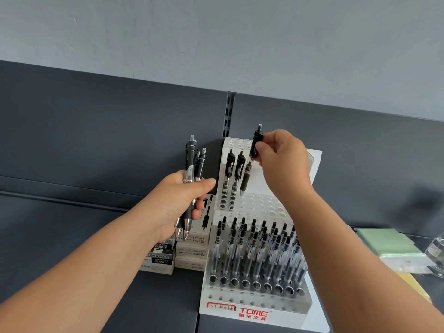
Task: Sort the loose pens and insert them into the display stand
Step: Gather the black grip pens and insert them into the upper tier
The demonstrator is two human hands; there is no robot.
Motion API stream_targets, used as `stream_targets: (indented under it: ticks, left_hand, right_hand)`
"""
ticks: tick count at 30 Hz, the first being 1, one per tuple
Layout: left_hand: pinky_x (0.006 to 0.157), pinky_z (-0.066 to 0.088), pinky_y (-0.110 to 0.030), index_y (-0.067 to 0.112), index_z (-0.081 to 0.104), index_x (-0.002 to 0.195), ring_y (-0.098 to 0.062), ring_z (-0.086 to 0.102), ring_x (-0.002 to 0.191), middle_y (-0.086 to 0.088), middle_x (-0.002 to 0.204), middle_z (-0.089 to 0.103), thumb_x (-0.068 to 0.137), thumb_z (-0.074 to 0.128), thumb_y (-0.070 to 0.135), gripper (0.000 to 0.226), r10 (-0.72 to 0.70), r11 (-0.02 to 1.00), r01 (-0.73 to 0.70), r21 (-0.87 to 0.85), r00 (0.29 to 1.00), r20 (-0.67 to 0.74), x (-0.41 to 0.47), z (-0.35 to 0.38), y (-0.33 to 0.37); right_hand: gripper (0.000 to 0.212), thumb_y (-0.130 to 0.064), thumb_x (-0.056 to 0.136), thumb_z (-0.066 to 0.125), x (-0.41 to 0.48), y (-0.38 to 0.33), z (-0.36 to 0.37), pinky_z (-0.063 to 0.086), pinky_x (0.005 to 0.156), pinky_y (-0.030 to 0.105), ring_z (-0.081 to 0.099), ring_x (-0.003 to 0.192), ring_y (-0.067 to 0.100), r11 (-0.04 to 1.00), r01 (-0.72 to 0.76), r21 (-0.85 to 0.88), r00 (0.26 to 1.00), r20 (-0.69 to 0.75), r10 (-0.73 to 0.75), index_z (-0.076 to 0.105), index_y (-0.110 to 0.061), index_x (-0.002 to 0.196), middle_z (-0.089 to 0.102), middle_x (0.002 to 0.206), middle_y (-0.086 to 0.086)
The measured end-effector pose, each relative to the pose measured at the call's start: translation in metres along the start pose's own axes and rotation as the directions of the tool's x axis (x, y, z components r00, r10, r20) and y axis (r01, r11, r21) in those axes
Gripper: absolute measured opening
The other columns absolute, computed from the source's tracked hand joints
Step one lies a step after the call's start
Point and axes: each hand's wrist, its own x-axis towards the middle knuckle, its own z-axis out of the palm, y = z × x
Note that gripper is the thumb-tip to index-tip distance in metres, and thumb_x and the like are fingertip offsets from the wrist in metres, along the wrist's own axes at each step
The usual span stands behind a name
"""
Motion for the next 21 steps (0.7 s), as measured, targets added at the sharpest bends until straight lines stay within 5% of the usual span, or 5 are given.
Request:
stream_targets:
  ticks: [3, 10, 16, 21]
  left_hand:
    - [0.043, 0.043, -0.020, 0.010, 0.057, 0.094, -0.009, 0.048, 0.051, -0.001, 0.066, 0.052, 0.084, 0.071, 0.019, 0.019, 0.003, 1.000, -0.003, 0.019, 1.000, 0.016, 0.002, -0.001, -0.001]
    - [0.043, 0.042, -0.021, 0.011, 0.059, 0.092, -0.010, 0.048, 0.051, -0.001, 0.063, 0.052, 0.086, 0.069, 0.017, 0.014, 0.011, 0.999, -0.013, 0.045, 0.998, 0.064, 0.003, 0.001, -0.004]
    - [0.046, 0.041, -0.023, 0.014, 0.055, 0.089, -0.014, 0.045, 0.052, -0.001, 0.058, 0.051, 0.086, 0.068, 0.018, 0.014, 0.037, 0.992, -0.052, 0.112, 0.991, 0.132, 0.000, 0.006, -0.003]
    - [0.049, 0.040, -0.028, 0.007, 0.050, 0.116, -0.016, 0.045, 0.053, -0.004, 0.058, 0.052, 0.084, 0.071, 0.020, 0.040, 0.082, 0.981, -0.110, 0.158, 0.981, 0.175, 0.001, 0.015, -0.004]
  right_hand:
    - [0.006, -0.017, 0.093, 0.055, -0.003, 0.009, 0.007, 0.054, 0.071, 0.037, 0.065, 0.078, 0.020, 0.997, -0.027, -0.075, 0.998, 0.050, 0.031, 0.061, -0.016, 0.092, 0.068, 0.081, 0.001]
    - [0.009, -0.019, 0.095, 0.052, -0.013, 0.021, 0.018, 0.041, 0.057, 0.028, 0.051, 0.062, 0.015, 0.981, -0.039, -0.192, 0.995, 0.083, 0.055, 0.059, -0.014, 0.092, 0.062, 0.073, 0.000]
    - [0.011, -0.025, 0.091, 0.059, -0.014, 0.012, 0.010, 0.046, 0.067, 0.032, 0.057, 0.076, 0.020, 0.968, -0.036, -0.247, 0.996, 0.066, 0.053, 0.059, -0.015, 0.092, 0.063, 0.084, -0.001]
    - [0.017, -0.034, 0.089, 0.062, -0.036, -0.008, 0.009, 0.047, 0.067, 0.023, 0.058, 0.075, 0.010, 0.995, -0.063, 0.078, 0.993, 0.107, 0.055, 0.058, -0.017, 0.093, 0.062, 0.084, -0.005]
